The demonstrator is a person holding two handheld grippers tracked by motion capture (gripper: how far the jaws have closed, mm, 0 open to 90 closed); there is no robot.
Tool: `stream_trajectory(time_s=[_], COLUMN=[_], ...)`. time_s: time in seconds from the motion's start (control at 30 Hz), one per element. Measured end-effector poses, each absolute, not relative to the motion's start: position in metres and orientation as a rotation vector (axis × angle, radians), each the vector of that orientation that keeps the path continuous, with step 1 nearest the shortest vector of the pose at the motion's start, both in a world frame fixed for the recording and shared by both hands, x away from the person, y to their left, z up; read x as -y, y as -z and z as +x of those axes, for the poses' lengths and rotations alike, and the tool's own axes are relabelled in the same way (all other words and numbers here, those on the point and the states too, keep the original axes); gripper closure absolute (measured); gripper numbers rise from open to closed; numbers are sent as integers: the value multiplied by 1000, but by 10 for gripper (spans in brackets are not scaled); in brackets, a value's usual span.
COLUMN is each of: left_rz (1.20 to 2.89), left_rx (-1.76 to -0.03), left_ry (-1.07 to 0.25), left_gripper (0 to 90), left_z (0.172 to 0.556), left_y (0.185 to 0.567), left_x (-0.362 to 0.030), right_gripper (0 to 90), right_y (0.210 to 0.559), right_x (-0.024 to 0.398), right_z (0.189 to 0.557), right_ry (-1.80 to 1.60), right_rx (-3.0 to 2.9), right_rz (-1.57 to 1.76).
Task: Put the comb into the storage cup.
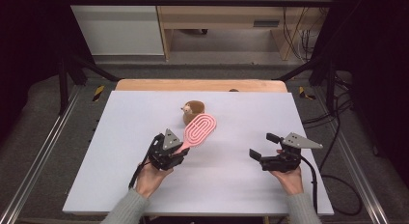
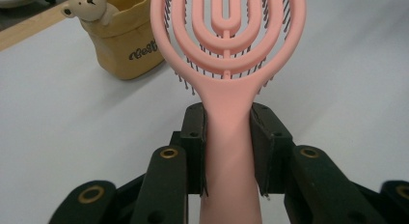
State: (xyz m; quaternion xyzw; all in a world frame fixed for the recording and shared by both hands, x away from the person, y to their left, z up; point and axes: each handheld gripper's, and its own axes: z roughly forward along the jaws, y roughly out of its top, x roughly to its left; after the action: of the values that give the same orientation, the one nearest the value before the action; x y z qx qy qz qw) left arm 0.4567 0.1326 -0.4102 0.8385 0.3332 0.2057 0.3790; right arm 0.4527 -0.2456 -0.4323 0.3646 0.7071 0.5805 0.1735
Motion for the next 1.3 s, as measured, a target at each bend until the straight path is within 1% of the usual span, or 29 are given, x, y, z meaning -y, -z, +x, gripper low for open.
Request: stream_trajectory(time_s=[0.5, 1.3], left_rz=[2093, 2028], left_rx=[-834, -814], left_ry=[-582, -599], left_gripper=[695, 695], left_z=[447, 432], left_y=[409, 404], left_x=[-129, -124], right_gripper=[10, 10], right_y=[429, 422], right_x=[233, 214], right_z=[451, 448], right_ry=[-1657, -1682], right_rx=[-2017, -2021], right_rz=[1024, 1013])
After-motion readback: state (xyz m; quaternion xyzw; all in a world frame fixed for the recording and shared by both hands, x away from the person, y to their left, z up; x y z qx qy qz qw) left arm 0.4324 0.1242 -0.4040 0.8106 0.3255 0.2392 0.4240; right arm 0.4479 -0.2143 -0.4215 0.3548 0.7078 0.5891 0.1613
